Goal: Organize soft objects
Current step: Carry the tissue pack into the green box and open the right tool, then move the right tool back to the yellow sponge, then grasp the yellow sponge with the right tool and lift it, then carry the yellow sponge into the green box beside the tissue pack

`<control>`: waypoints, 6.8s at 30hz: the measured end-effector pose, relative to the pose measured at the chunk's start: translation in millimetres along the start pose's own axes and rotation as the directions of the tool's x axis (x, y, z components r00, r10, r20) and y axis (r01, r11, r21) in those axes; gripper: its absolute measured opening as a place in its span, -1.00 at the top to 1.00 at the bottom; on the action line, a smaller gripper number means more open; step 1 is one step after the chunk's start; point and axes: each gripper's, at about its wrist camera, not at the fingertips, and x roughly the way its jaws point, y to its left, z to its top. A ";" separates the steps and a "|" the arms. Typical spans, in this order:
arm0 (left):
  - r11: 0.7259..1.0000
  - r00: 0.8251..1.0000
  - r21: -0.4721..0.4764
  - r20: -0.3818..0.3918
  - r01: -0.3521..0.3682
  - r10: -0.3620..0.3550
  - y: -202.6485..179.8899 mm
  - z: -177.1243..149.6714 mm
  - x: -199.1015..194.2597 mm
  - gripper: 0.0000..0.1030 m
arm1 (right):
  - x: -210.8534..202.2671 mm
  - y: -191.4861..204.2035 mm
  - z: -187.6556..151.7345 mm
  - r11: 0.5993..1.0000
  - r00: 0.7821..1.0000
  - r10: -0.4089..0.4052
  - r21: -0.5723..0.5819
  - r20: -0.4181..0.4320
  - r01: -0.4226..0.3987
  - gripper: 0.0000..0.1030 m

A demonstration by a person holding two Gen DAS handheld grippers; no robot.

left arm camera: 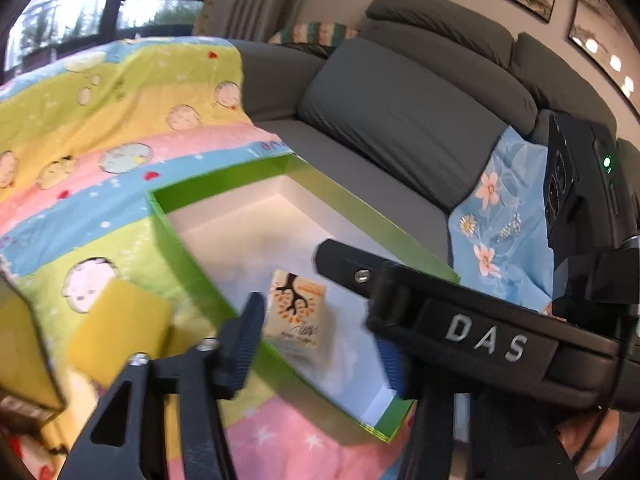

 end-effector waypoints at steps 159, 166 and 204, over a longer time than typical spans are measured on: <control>0.886 0.914 -0.430 0.266 -0.173 0.308 85.2 -144.1 -200.2 0.18 | -39.3 187.2 -136.5 0.817 0.926 0.332 -0.434 -0.182 -0.379 0.28; 0.872 0.888 -0.462 0.316 -0.162 0.332 89.2 -139.9 -217.8 0.18 | -52.3 206.9 -131.0 0.770 0.918 0.353 -0.501 -0.182 -0.395 0.28; 0.992 0.956 -0.051 0.265 -0.119 0.128 -7.2 -3.2 -111.1 0.18 | -71.3 76.9 -11.4 0.933 0.940 0.313 -0.232 0.136 -0.276 0.28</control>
